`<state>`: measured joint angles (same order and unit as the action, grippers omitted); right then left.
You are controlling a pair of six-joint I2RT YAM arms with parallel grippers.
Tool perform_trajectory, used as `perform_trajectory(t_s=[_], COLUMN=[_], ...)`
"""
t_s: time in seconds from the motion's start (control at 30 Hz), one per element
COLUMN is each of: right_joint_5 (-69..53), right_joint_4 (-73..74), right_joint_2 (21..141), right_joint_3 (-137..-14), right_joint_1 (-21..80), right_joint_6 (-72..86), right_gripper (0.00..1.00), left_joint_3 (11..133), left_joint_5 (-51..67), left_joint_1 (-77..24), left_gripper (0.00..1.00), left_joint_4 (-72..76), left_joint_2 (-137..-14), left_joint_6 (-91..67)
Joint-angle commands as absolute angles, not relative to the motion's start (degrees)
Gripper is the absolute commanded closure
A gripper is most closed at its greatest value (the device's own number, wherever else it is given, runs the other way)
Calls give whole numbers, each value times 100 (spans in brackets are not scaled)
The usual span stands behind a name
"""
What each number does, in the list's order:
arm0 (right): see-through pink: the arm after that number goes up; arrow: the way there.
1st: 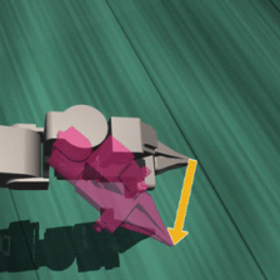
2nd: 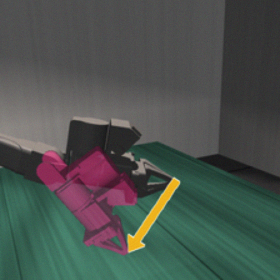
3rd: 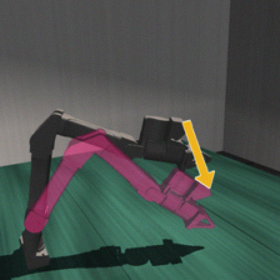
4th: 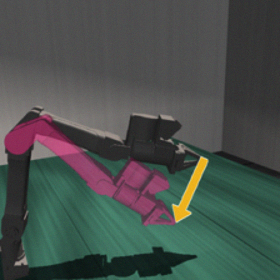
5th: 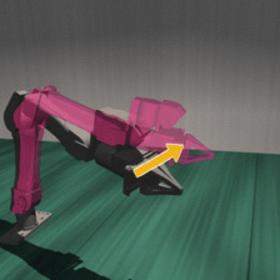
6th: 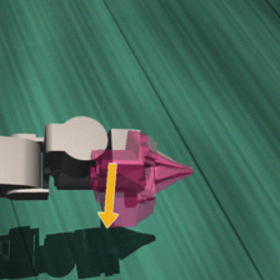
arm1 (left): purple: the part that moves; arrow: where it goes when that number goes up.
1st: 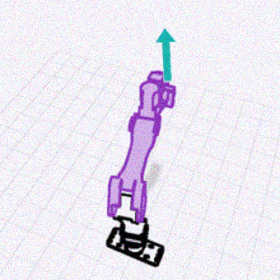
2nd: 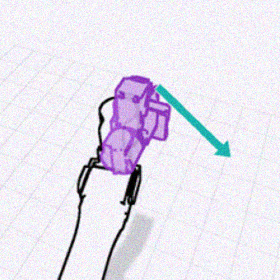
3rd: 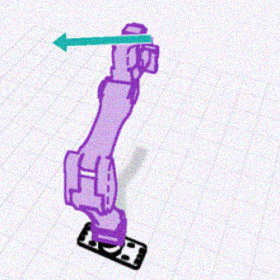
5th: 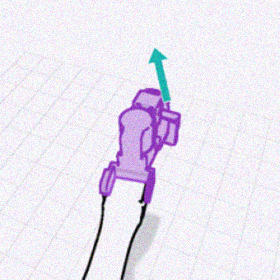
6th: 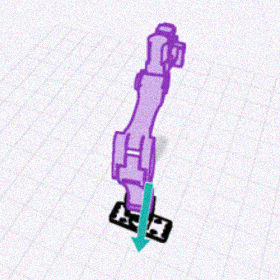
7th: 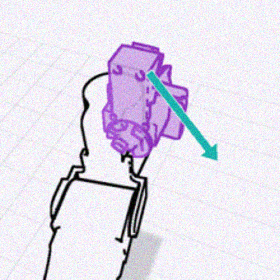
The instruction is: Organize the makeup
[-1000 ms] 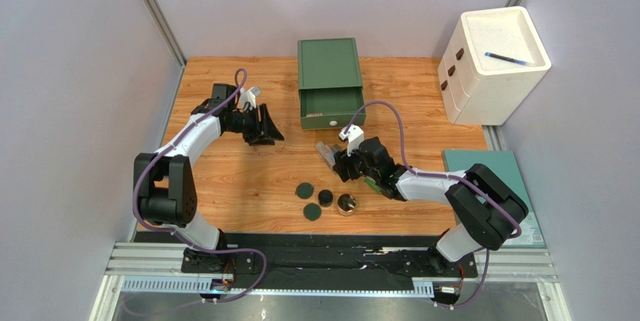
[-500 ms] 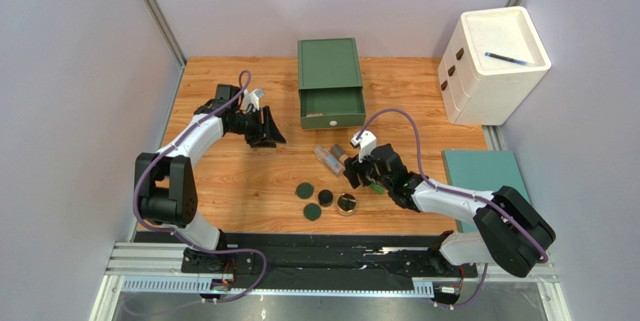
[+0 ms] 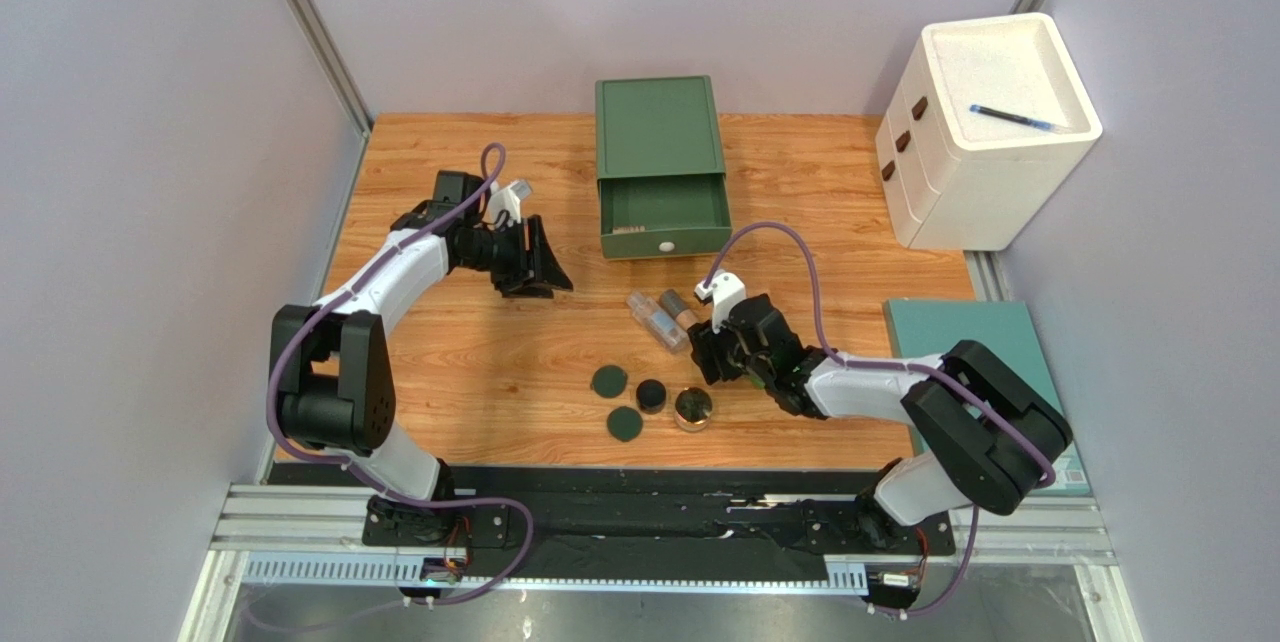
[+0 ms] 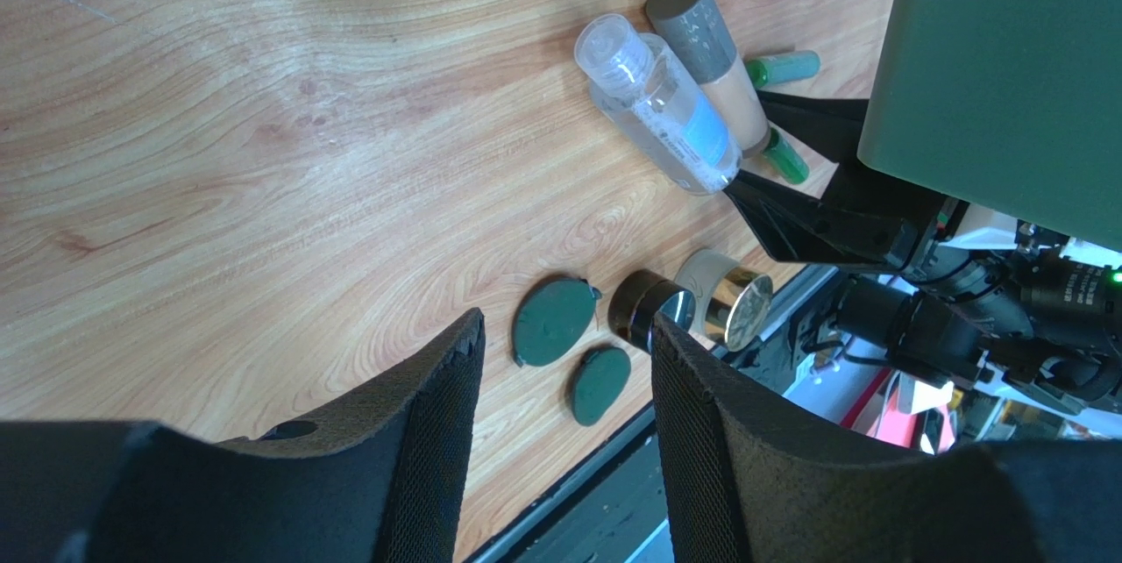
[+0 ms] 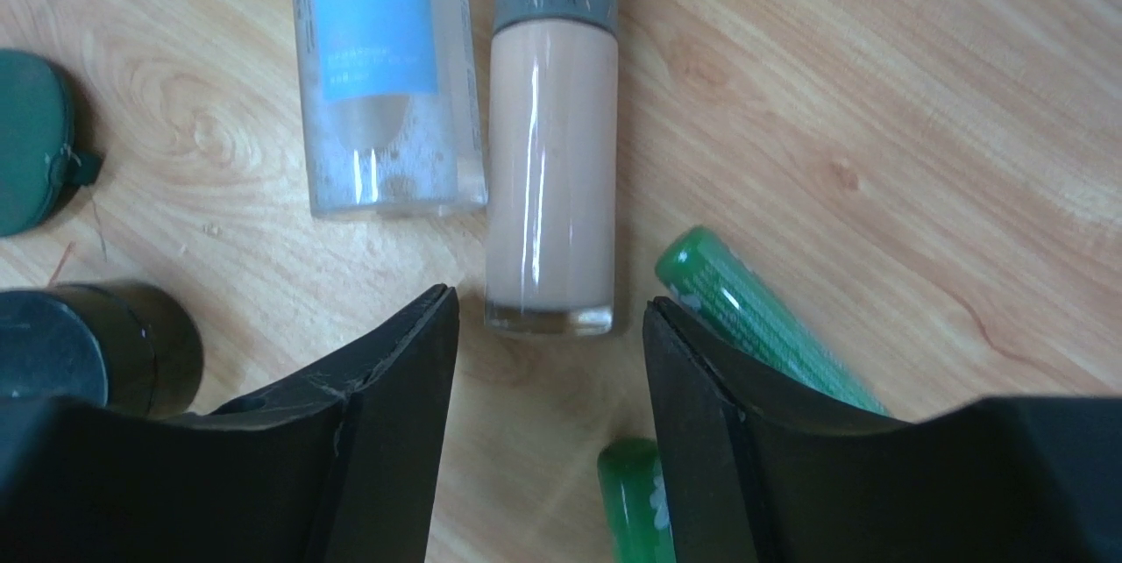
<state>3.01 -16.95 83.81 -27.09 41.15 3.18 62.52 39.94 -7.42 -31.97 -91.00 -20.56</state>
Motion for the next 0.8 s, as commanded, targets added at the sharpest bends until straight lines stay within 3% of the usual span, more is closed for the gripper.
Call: perform_trajectory(t_s=[0.0, 0.27, 0.53, 0.77], right_joint_5=[430, 378, -165, -9], right_joint_4=[-2127, -2189, -1882, -1171], right_joint_2=[8674, 9237, 9150, 8184], right_joint_3=[-2979, -3208, -3085, -2821], right_joint_1=[4096, 4096, 4096, 4104], right_joint_6=[439, 571, 589, 712], right_gripper=[43, 49, 86, 92], left_joint_3=[6258, 6249, 6328, 6407], left_joint_5=[3973, 3990, 3999, 4034], left_joint_1=[-765, -765, -765, -765], left_gripper=[44, 44, 44, 44], left_joint_4=[-3155, -3173, -3217, -3375], left_joint_2=[-8991, -9044, -9097, -9114], left_joint_6=[-1872, -1819, -1758, -1837])
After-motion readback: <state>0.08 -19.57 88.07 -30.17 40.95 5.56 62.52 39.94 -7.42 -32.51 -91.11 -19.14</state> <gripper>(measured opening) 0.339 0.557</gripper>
